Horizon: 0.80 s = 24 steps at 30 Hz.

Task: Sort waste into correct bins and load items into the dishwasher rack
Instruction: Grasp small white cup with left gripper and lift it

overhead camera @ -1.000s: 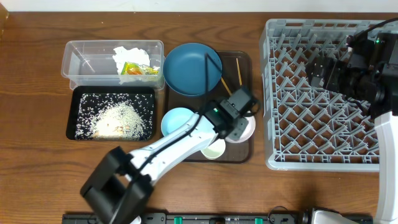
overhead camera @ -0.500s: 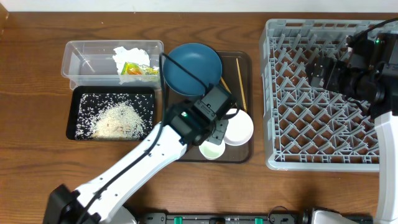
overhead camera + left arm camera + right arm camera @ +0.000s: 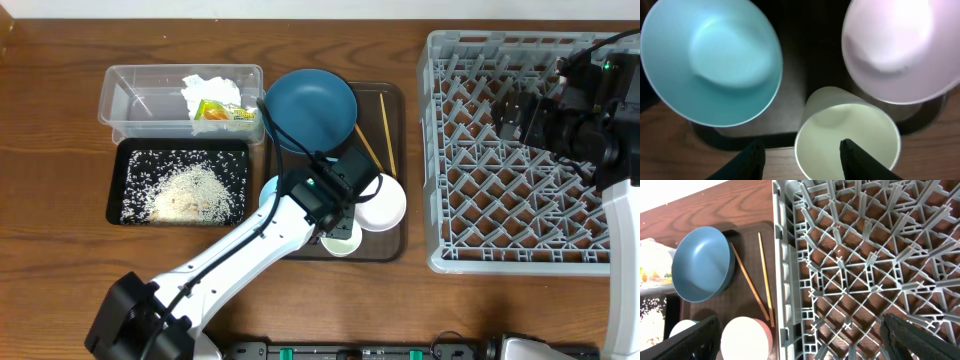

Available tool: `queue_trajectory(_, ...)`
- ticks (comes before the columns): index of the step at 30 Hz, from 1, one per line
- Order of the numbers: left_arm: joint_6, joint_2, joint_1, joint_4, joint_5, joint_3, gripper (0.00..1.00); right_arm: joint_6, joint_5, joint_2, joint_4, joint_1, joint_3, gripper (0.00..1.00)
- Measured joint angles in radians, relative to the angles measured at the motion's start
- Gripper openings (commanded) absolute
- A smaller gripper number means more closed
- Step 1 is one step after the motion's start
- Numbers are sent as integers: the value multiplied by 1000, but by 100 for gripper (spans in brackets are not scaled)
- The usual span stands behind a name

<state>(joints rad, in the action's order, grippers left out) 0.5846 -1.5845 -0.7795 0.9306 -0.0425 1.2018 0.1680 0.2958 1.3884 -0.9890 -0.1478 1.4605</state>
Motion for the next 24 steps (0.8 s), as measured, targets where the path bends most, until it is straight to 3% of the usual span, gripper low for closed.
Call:
queue_trajectory(6,21,-68,0,1,-17,-13,50,0,0,0,1,0,0,99)
queue_trajectory(14,27,-142,0,-16,-25,-29,24,0,0,0,0,0,0,99)
queue_trajectory(18,31,-142,0,-22,-24,-29,6,0,0,0,1,0,0,99)
queue_trajectory(24,17,-118,37,-23,45,-29,6,0,0,0,1,0,0,99)
